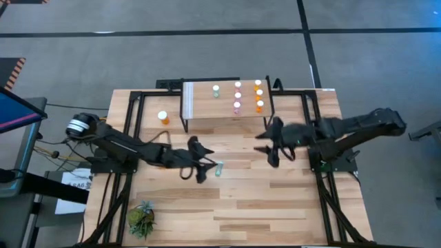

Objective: Pick and place medicine bottles onto shelf by color
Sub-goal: Put the blue pill bottle on the shelf aligned with the other blue pill bottle

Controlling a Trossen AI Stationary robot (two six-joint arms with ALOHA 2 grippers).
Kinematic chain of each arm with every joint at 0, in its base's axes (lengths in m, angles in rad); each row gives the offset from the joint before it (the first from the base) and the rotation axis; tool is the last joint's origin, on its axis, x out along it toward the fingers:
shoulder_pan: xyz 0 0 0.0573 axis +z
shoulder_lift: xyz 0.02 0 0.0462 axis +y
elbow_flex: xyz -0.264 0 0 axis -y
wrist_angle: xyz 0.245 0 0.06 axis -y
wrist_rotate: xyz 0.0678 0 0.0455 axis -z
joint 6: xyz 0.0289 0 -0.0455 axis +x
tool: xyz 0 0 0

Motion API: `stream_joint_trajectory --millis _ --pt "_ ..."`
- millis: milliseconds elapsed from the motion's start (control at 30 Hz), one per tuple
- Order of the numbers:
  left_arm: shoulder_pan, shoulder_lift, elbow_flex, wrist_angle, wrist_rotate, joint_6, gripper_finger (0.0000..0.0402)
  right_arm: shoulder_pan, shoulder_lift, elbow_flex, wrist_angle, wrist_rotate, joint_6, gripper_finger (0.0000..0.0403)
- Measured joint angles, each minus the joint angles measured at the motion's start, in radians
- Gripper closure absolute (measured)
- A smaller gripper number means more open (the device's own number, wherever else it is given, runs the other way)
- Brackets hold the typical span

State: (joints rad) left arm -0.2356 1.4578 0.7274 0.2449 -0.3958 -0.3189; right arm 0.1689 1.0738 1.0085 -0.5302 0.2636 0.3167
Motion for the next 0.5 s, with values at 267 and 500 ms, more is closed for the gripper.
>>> stream_joint_trajectory --millis 267,500 --pt "-0.015 0.191 0.195 -0.204 0.006 -0.148 0.0118 0.280 -0.068 -0.265 0.324 0.192 0.065 0.0168" --pt "-0.032 0.257 0.216 -0.246 -0.025 -0.319 0.0120 0.406 -0.034 -0.314 0.467 0.342 0.014 0.0168"
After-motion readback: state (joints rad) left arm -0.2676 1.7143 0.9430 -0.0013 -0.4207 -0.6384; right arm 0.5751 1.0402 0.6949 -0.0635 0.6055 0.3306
